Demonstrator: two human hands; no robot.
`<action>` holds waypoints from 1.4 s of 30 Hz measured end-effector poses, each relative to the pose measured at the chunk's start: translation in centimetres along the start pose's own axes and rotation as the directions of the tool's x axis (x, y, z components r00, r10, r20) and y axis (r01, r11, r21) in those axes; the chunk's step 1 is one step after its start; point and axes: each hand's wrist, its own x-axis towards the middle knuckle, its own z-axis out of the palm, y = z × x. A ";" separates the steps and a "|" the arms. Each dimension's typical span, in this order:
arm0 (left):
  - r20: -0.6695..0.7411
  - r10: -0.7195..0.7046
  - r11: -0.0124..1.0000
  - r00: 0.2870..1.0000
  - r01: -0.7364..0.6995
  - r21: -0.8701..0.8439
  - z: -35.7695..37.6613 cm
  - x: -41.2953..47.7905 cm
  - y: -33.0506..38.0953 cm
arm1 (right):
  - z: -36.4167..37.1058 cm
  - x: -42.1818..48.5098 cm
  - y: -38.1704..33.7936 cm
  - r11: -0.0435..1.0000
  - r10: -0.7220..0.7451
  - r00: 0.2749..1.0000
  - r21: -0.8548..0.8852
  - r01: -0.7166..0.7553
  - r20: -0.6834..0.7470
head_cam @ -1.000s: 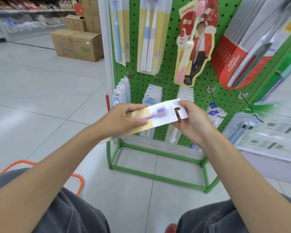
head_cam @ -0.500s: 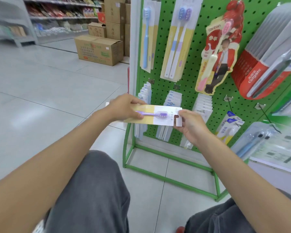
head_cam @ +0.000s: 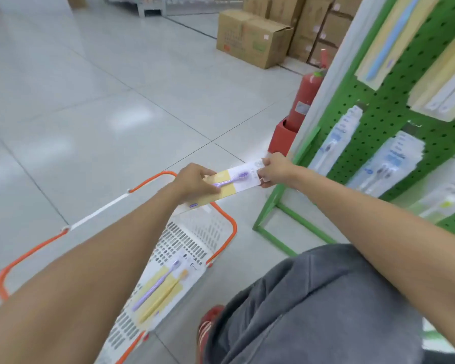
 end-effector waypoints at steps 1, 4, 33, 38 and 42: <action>0.003 -0.047 0.999 0.999 0.047 -0.015 0.1 -0.3 -2.3 | 2.1 1.1 -0.2 0.996 0.016 0.999 -0.091 -0.012 0.044; 0.035 -0.193 0.981 0.981 0.194 -0.006 0.8 -1.1 -9.3 | 8.8 3.7 -0.1 0.954 0.006 0.985 -0.297 0.047 0.174; 0.027 -0.028 0.973 0.999 0.033 -0.229 6.3 1.8 1.5 | 2.9 1.2 0.7 0.986 -0.161 0.980 0.022 0.164 -0.119; 0.051 0.178 0.960 0.983 -0.162 -0.227 6.4 2.1 14.0 | -6.2 -4.1 -0.4 0.963 -0.093 0.901 0.190 0.189 -0.424; 0.044 0.302 0.941 0.952 -0.290 -0.175 6.8 2.5 21.8 | -12.6 -8.1 -0.3 0.963 -0.100 0.781 0.136 0.231 -0.616</action>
